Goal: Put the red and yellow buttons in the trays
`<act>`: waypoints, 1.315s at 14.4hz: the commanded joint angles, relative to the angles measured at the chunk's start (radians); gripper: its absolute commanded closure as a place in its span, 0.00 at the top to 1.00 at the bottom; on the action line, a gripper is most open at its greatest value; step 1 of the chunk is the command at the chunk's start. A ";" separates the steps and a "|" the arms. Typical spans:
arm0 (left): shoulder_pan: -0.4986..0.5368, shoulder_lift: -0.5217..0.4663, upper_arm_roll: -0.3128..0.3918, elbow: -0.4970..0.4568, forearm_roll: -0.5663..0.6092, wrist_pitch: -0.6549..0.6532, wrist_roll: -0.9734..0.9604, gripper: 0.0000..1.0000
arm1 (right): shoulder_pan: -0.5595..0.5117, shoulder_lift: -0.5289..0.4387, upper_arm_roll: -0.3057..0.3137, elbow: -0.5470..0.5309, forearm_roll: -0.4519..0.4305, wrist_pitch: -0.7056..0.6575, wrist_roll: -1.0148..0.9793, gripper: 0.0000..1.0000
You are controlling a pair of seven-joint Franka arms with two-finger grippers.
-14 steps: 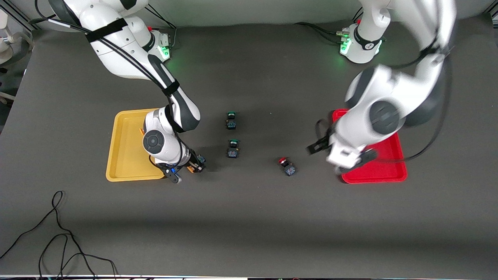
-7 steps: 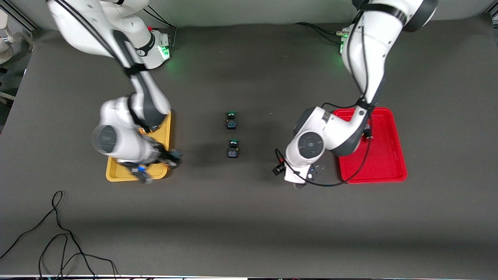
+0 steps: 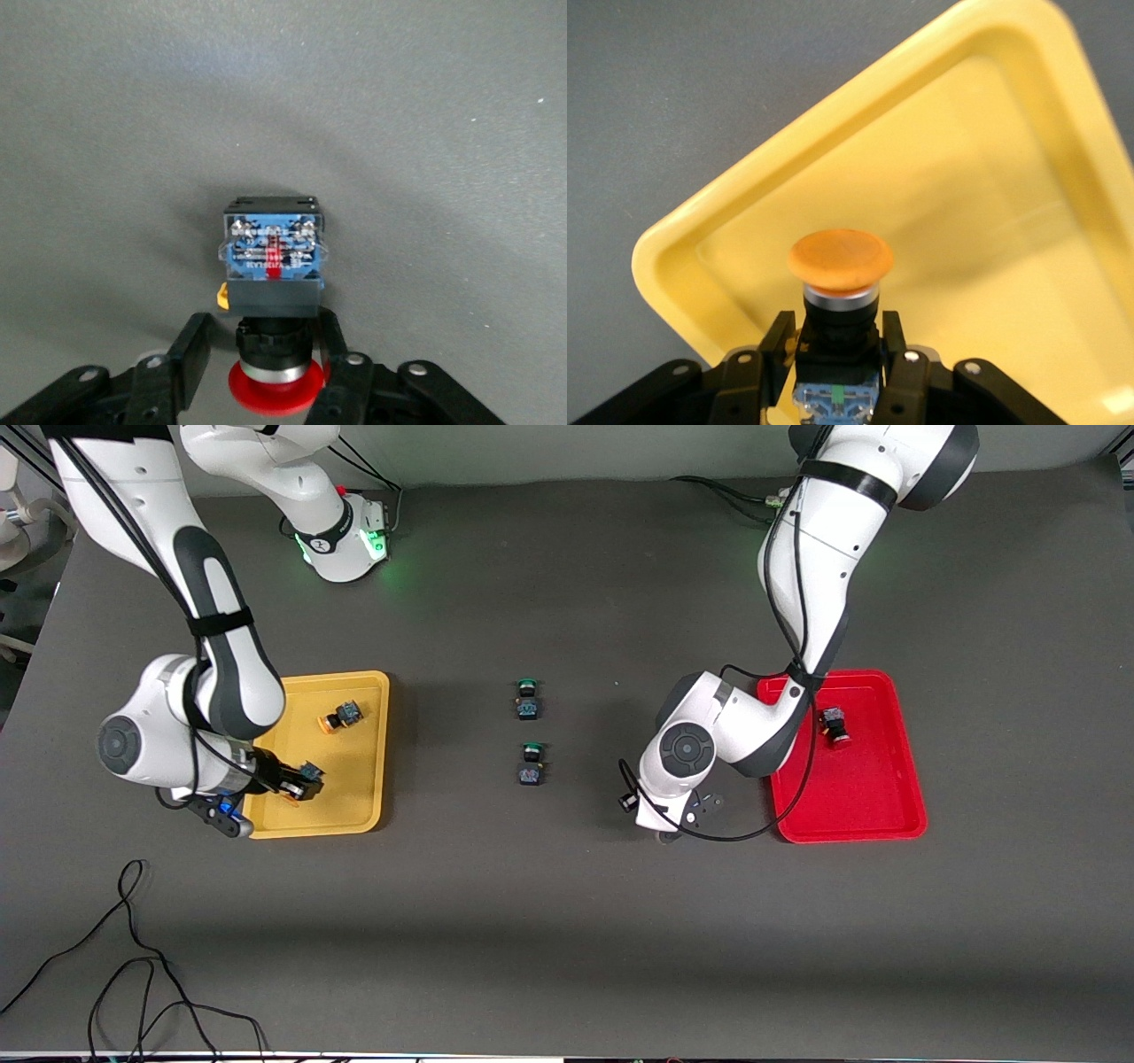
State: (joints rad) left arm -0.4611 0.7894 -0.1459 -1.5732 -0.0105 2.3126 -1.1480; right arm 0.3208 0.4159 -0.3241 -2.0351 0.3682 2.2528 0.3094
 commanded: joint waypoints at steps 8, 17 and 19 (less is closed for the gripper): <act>0.087 -0.294 0.017 0.006 0.015 -0.448 0.109 0.00 | 0.024 -0.188 -0.001 0.012 0.011 -0.100 -0.027 1.00; 0.318 -0.395 0.046 -0.364 0.027 -0.190 0.517 0.00 | -0.146 -0.606 0.198 0.157 -0.262 -0.433 -0.211 1.00; 0.320 -0.389 0.077 -0.466 0.027 -0.038 0.566 0.00 | -0.167 -0.650 0.226 0.203 -0.265 -0.513 -0.234 1.00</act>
State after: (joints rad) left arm -0.1349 0.4272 -0.0873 -1.9248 0.0070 2.1510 -0.6273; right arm 0.1840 -0.2008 -0.1351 -1.8712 0.1257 1.8039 0.1197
